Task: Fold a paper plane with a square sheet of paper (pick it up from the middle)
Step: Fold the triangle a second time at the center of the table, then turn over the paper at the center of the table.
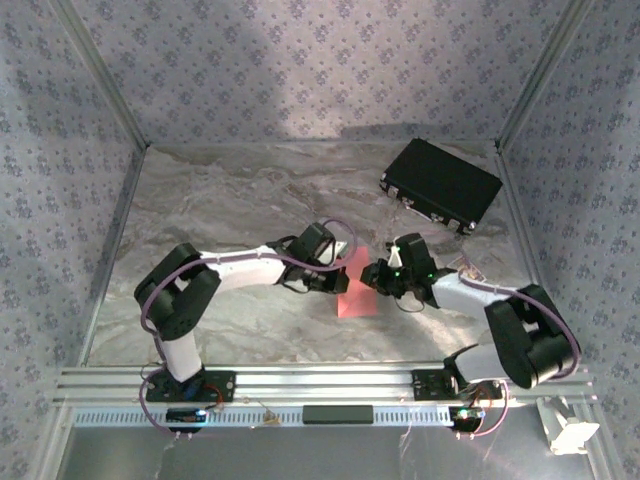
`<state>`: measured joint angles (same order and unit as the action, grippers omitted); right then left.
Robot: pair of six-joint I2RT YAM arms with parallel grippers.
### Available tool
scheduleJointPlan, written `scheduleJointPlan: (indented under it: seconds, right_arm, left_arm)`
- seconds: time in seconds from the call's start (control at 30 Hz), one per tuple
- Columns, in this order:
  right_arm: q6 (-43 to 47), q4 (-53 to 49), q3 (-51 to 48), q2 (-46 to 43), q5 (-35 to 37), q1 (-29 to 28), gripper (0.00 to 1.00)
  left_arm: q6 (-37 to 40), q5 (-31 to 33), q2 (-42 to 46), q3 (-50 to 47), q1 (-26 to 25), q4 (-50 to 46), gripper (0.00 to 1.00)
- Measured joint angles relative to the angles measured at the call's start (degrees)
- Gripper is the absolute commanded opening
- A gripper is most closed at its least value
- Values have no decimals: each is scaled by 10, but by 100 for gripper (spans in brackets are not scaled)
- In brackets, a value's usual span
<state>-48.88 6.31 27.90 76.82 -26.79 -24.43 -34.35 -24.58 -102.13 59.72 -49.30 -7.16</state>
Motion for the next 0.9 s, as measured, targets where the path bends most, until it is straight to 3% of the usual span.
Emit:
scheduleJointPlan:
  seconds: [0.17,0.4,0.63,0.9]
  right_arm:
    - [-1,-79,-2,-82,29,10,34]
    - [-38,-146,-35,-159,48,10,34]
    - [-58,-166,-45,-168,43,1,36]
    - [-71,-169,-45,-147,34,-25,46]
  left_arm:
    - [9,0,-11,32,12,-5,5]
    - [13,-5,-23,35,12,-4,5]
    - [18,-15,-61,40,12,-11,5]
    - [20,-7,-85,39,12,-18,4]
